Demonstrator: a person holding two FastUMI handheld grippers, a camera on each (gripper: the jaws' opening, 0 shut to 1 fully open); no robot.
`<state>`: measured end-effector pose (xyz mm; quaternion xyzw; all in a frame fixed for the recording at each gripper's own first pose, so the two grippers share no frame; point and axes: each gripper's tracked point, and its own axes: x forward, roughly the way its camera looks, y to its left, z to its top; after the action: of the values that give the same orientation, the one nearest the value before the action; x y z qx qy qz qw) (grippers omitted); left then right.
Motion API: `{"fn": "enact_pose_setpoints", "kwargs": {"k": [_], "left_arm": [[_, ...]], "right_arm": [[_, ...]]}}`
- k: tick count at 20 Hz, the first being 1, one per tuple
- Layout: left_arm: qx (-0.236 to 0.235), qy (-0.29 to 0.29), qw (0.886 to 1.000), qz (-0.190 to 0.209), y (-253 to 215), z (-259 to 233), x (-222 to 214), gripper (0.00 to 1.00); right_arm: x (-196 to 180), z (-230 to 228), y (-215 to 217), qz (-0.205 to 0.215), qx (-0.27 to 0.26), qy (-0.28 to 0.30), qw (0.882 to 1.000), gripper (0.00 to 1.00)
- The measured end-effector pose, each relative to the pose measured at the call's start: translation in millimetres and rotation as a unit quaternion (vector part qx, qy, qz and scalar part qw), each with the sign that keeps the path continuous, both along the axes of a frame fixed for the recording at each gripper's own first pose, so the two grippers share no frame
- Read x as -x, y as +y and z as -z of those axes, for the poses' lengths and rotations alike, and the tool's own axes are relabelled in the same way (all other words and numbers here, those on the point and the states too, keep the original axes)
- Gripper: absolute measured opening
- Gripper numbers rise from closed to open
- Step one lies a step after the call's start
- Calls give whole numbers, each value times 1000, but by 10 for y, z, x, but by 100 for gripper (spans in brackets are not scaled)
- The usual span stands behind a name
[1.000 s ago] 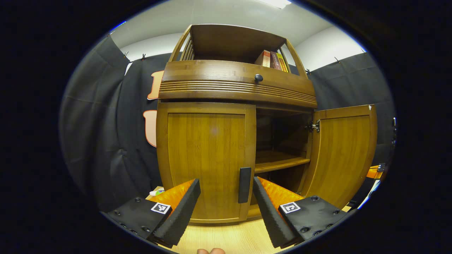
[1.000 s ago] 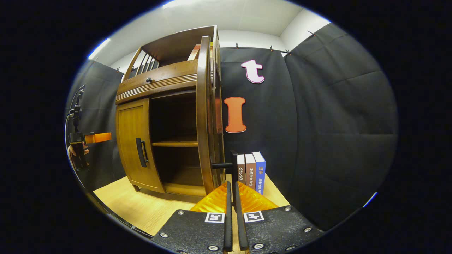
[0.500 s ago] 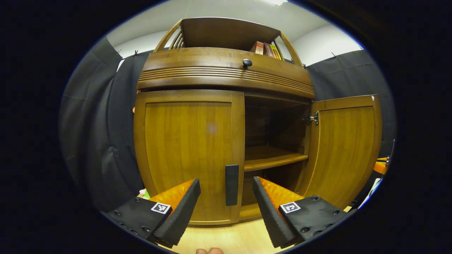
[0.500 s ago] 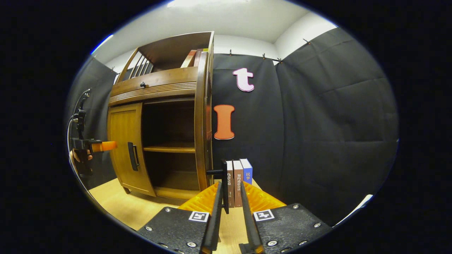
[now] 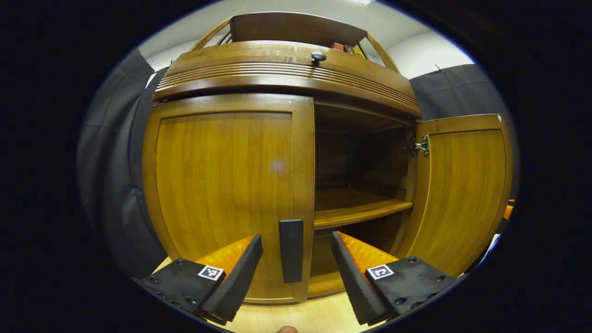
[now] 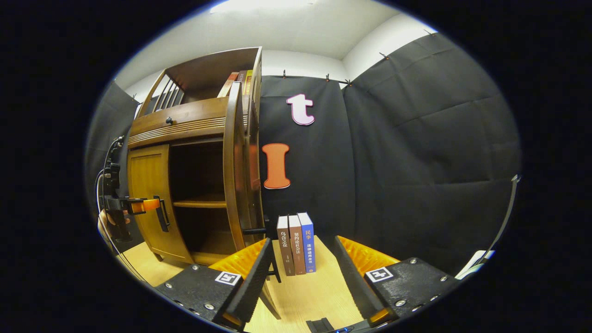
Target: Open the right door of the double-door shoe cabinet with the right hand, and open the left door with the left hand.
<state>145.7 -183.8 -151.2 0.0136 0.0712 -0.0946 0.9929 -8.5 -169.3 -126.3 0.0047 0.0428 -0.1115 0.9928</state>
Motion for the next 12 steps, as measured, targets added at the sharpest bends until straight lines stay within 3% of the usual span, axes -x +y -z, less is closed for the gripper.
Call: {"fn": "enact_pose_setpoints", "kwargs": {"k": [2, 5, 10, 12], "left_arm": [[-4, 5, 1000, -4, -2, 62, -88, 96], [-2, 11, 1000, -9, 8, 129, -201, 95], [-5, 16, 1000, -27, 84, 211, -363, 83], [5, 19, 999, -25, 72, 250, -403, 75]], "right_arm": [[13, -37, -26, 6, 4, -4, 1000, 100], [54, -99, -45, 13, 13, -10, 1000, 100], [65, -133, -50, 19, 26, -16, 999, 100], [78, -136, -50, 19, 27, -17, 999, 80]]}}
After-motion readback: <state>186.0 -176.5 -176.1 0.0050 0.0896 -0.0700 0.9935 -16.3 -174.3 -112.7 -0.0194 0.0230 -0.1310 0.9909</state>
